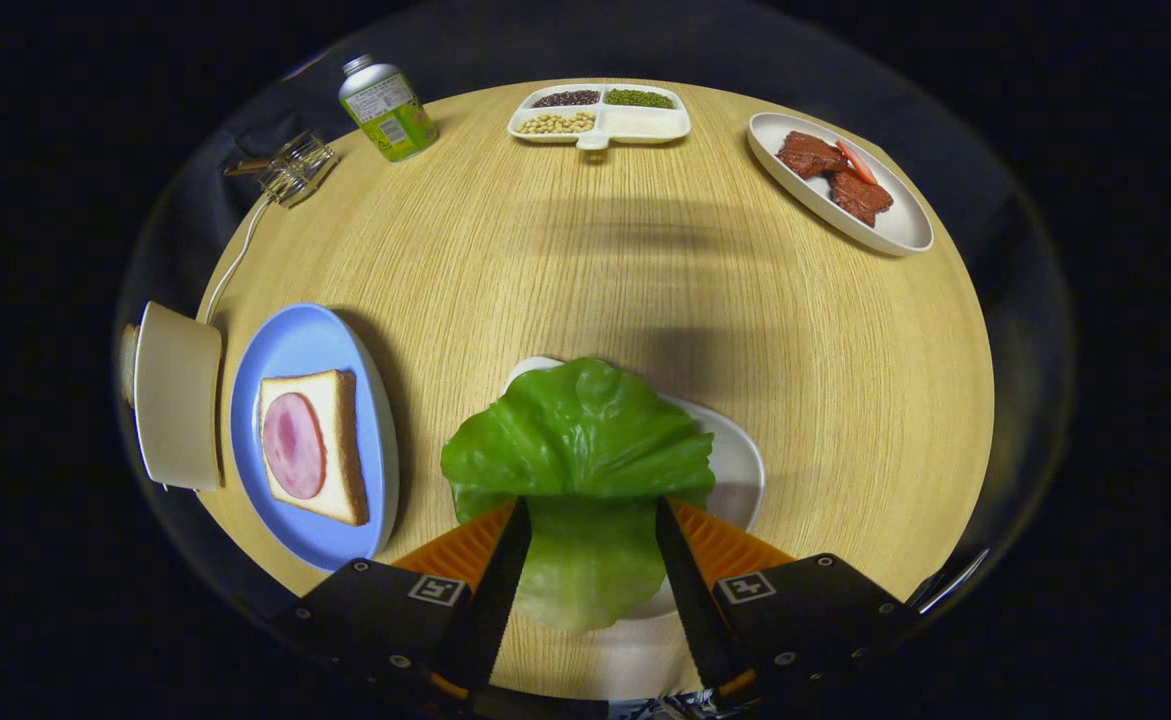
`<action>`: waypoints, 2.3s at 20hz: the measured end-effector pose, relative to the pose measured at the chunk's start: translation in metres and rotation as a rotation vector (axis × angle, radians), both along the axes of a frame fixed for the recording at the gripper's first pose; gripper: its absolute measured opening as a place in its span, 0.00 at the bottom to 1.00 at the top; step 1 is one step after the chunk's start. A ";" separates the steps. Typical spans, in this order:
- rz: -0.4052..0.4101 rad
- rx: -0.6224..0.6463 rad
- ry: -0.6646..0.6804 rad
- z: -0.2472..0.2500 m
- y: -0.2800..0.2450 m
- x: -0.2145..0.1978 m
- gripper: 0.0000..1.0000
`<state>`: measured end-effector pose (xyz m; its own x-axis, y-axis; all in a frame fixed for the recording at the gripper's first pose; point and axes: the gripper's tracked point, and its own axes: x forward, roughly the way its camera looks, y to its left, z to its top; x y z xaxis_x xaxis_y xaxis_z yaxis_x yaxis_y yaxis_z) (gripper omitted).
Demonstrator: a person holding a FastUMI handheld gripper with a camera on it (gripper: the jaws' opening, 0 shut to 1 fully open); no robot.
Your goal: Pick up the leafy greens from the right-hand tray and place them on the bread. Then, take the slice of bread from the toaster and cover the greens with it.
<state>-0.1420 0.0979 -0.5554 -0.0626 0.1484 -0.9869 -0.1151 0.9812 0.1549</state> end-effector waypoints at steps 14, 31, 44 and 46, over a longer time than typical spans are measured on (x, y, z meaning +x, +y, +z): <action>-0.056 -0.043 -0.106 -0.002 -0.006 0.003 0.19; -0.193 0.075 -0.111 0.023 0.001 0.005 0.01; -0.198 0.210 -0.192 0.095 0.044 0.032 0.01; -0.189 0.228 -0.196 0.104 0.054 0.034 0.01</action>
